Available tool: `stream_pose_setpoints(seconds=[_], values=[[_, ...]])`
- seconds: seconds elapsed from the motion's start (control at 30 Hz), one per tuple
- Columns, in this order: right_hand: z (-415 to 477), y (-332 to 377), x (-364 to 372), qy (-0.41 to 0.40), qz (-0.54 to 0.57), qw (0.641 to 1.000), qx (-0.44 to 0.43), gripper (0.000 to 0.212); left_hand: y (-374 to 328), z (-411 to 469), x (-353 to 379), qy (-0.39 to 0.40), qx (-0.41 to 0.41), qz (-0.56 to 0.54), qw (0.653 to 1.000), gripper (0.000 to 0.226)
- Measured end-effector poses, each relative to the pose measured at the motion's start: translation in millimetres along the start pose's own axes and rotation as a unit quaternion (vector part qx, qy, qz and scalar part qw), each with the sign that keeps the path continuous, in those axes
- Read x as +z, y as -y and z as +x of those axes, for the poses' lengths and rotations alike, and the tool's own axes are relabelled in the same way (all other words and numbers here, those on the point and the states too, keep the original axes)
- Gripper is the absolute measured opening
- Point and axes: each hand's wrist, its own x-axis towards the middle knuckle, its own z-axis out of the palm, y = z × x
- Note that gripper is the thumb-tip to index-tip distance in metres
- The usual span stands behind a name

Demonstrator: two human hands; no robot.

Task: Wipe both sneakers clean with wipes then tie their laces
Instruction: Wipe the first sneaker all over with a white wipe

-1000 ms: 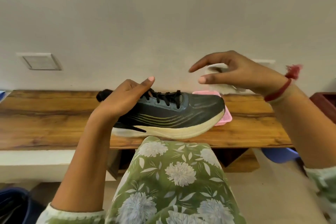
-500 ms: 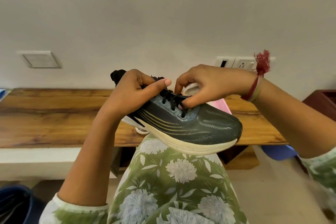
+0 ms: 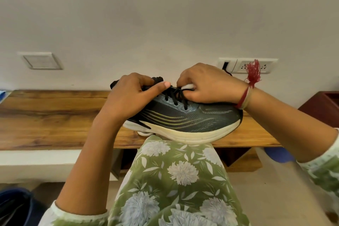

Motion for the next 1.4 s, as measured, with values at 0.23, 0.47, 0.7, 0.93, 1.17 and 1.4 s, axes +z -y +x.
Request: stream_pose_setpoints(seconds=[0.23,0.47,0.7,0.93,1.17,1.4], values=[[3,-7,4,0.022,0.033,0.999,0.027,0.018,-24,-16,5,-0.036,0.182,0.105,0.977,0.055],[2,-7,3,0.043,0.044,0.998,0.024,0.014,-18,-20,20,0.056,0.253,0.227,0.939,0.083],[2,-8,0,0.044,0.04,0.998,0.01,0.017,-16,-19,23,0.064,0.248,0.169,0.952,0.072],[9,1,-5,0.042,-0.07,0.997,-0.003,0.018,-20,-13,30,0.169,0.175,0.174,0.954,0.056],[17,-8,-29,-0.035,-0.115,0.993,0.009,0.032,-27,-5,36,0.11,0.142,0.058,0.982,0.055],[-3,-29,-56,-0.291,0.428,0.852,0.075,0.02,-17,-4,27,0.142,0.034,0.039,0.989,0.061]])
